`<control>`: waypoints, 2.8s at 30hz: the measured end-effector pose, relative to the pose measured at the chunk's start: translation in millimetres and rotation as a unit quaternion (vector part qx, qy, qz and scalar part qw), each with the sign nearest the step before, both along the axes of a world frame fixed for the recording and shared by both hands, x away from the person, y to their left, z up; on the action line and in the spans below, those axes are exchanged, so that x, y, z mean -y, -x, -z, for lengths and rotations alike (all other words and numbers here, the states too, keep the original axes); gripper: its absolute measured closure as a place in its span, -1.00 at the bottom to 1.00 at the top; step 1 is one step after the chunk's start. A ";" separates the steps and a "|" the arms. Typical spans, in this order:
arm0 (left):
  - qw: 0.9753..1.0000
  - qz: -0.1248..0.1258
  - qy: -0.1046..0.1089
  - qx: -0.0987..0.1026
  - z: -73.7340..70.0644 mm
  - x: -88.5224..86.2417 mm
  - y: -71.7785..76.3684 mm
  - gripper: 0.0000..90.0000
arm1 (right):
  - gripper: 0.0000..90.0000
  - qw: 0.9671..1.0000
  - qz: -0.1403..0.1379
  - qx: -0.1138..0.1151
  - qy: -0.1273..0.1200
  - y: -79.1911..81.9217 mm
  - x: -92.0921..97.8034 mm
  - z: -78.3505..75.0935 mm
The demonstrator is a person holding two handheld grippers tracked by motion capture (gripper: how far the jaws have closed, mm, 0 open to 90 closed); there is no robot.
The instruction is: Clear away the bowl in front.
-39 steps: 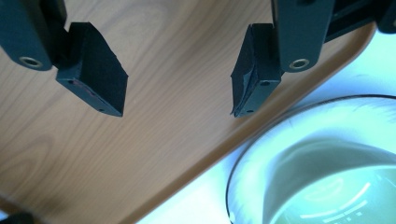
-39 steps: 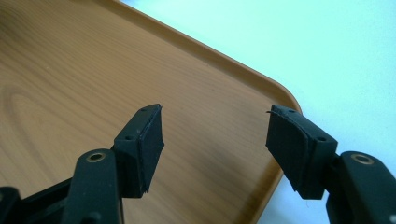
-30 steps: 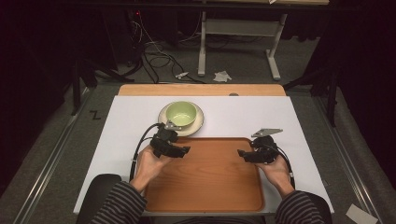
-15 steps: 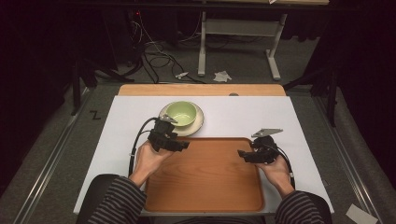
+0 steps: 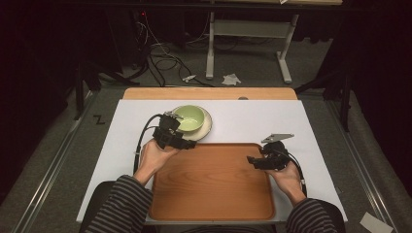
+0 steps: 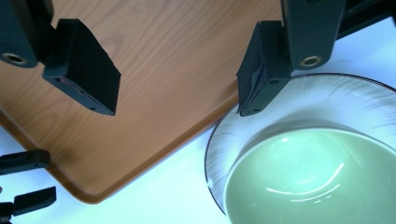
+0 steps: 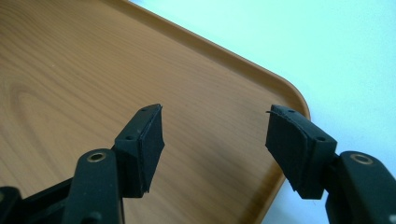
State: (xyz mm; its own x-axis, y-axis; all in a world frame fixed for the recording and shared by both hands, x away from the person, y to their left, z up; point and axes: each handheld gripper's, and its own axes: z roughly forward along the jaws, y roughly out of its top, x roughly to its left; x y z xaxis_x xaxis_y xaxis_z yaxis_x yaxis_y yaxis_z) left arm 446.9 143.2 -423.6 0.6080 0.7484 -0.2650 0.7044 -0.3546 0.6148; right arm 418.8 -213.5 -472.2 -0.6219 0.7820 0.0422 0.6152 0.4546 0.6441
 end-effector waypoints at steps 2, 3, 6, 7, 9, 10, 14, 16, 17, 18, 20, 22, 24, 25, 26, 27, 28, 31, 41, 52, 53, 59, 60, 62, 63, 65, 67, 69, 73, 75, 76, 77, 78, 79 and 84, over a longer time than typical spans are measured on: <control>1.000 -0.007 -0.003 -0.003 -1.3 -0.6 -3.2 -0.34 | -0.15 1.000 -0.001 -0.001 -0.002 -0.1 0.0 0.1; 1.000 -0.009 -0.008 -0.005 -1.9 -1.0 -5.0 -0.34 | -0.15 1.000 -0.001 -0.001 -0.001 0.0 -0.1 0.1; 1.000 -0.014 -0.021 -0.013 -3.0 -2.9 -10.6 -0.32 | -0.15 1.000 0.000 0.000 -0.001 0.0 -0.1 0.0; 1.000 -0.015 -0.023 -0.015 -3.2 -3.6 -12.5 -0.32 | -0.15 1.000 0.000 0.001 -0.002 -0.1 -0.1 0.1; 0.999 -0.016 -0.025 -0.016 -3.7 -4.4 -14.3 -0.32 | -0.15 1.000 -0.001 0.001 0.000 -0.1 -0.2 0.0; 0.999 -0.022 -0.030 -0.015 -5.2 -5.6 -17.8 -0.32 | -0.15 1.000 -0.001 0.001 -0.001 -0.1 -0.2 0.0; 0.999 -0.029 -0.037 -0.016 -7.8 -7.7 -23.9 -0.33 | -0.15 1.000 -0.001 0.000 -0.001 -0.2 -0.1 0.1; 0.998 -0.034 -0.041 -0.017 -10.4 -9.4 -30.0 -0.36 | -0.15 1.000 -0.002 0.001 -0.001 -0.2 -0.2 0.1; 0.998 -0.033 -0.042 -0.017 -11.6 -9.8 -31.7 -0.36 | -0.15 1.000 -0.002 0.000 -0.001 -0.2 -0.2 0.1; 0.999 -0.033 -0.041 -0.014 -12.4 -9.7 -32.7 -0.36 | -0.15 1.000 -0.002 0.000 -0.001 -0.2 -0.2 0.1; 0.999 -0.032 -0.044 -0.009 -13.6 -9.7 -33.5 -0.33 | -0.15 1.000 -0.002 0.000 -0.001 -0.3 -0.1 0.1; 0.998 -0.030 -0.048 -0.008 -14.8 -8.9 -35.9 -0.33 | -0.15 1.000 -0.003 0.000 -0.002 -0.5 -0.1 0.3; 0.998 -0.033 -0.052 -0.009 -15.2 -8.2 -38.9 -0.34 | -0.15 1.000 -0.003 0.000 0.000 -0.6 -0.5 0.4; 0.998 -0.035 -0.053 -0.008 -15.4 -8.1 -40.3 -0.34 | -0.15 1.000 -0.004 -0.001 0.002 -0.3 -0.9 0.5; 0.998 -0.040 -0.054 -0.009 -15.5 -8.6 -43.4 -0.34 | -0.15 1.000 -0.004 -0.002 0.002 -0.1 -1.1 0.4; 0.998 -0.041 -0.055 -0.010 -15.6 -9.2 -44.9 -0.33 | -0.15 1.000 -0.004 -0.002 0.002 -0.1 -1.1 0.4; 0.997 -0.043 -0.056 -0.011 -15.3 -9.6 -46.3 -0.33 | -0.15 1.000 -0.003 -0.001 0.002 -0.2 -1.1 0.4; 0.997 -0.048 -0.058 -0.013 -14.4 -10.6 -49.2 -0.31 | -0.15 1.000 -0.003 -0.001 0.002 -0.3 -0.9 0.4; 0.994 -0.079 -0.069 -0.033 -12.5 -21.1 -68.7 -0.32 | -0.15 1.000 -0.006 -0.002 0.002 -0.5 -1.5 0.9; 0.989 -0.110 -0.089 -0.042 -7.6 -26.9 -85.0 -0.24 | -0.14 1.000 -0.007 0.001 0.001 -0.1 -1.6 0.4; 0.988 -0.116 -0.092 -0.045 -5.8 -27.7 -88.3 -0.25 | -0.14 1.000 -0.007 0.003 -0.002 0.1 -1.6 0.1; 0.984 -0.136 -0.092 -0.063 2.8 -30.6 -96.7 -0.24 | -0.15 1.000 -0.010 0.000 -0.002 0.0 -2.1 0.3; 0.984 -0.137 -0.091 -0.066 4.4 -31.0 -98.1 -0.24 | -0.15 1.000 -0.011 -0.001 -0.001 0.1 -2.2 0.4; 0.984 -0.140 -0.090 -0.068 6.0 -30.9 -99.5 -0.25 | -0.15 1.000 -0.011 0.001 -0.001 0.2 -2.7 0.6; 0.983 -0.142 -0.091 -0.071 9.4 -30.2 -102.2 -0.25 | -0.15 1.000 -0.011 0.000 -0.002 0.2 -2.8 0.6; 0.983 -0.143 -0.093 -0.073 11.8 -29.7 -104.0 -0.25 | -0.15 1.000 -0.012 0.000 -0.001 0.2 -2.8 0.6; 0.981 -0.144 -0.096 -0.082 17.6 -28.3 -107.6 -0.22 | -0.15 1.000 -0.012 0.001 -0.001 -0.1 -2.7 0.9; 0.981 -0.145 -0.097 -0.087 21.7 -27.8 -109.9 -0.18 | -0.15 1.000 -0.013 0.000 -0.001 0.0 -2.8 0.9; 0.980 -0.148 -0.098 -0.090 26.2 -27.6 -112.6 -0.06 | -0.15 1.000 -0.015 0.000 0.001 0.0 -2.8 1.0; 0.980 -0.147 -0.095 -0.091 28.6 -26.8 -114.4 0.03 | -0.15 1.000 -0.017 -0.002 0.002 0.1 -3.5 1.2; 0.980 -0.147 -0.094 -0.093 29.5 -26.4 -115.1 0.04 | -0.15 1.000 -0.017 -0.002 0.003 0.1 -3.6 1.2; 0.980 -0.147 -0.094 -0.093 29.5 -26.4 -115.1 0.06 | -0.15 1.000 -0.017 -0.002 0.003 0.1 -3.6 1.2; 0.980 -0.147 -0.092 -0.097 32.1 -26.2 -116.5 0.09 | -0.15 1.000 -0.016 -0.003 0.003 0.0 -3.6 1.3; 0.980 -0.147 -0.092 -0.097 32.1 -26.2 -116.5 0.10 | -0.15 1.000 -0.016 -0.003 0.003 0.0 -3.6 1.3; 0.979 -0.139 -0.095 -0.112 37.8 -25.1 -118.9 0.20 | -0.15 1.000 -0.015 -0.003 0.003 0.0 -3.7 1.4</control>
State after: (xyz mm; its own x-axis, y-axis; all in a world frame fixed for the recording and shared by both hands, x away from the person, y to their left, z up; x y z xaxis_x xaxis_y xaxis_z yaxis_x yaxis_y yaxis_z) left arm 565.9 168.3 -461.3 0.3167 0.9253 -0.2087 0.8997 -0.2233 0.3752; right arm 418.8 -209.7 -473.6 -0.6443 0.7636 0.0424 0.6058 0.4757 0.6378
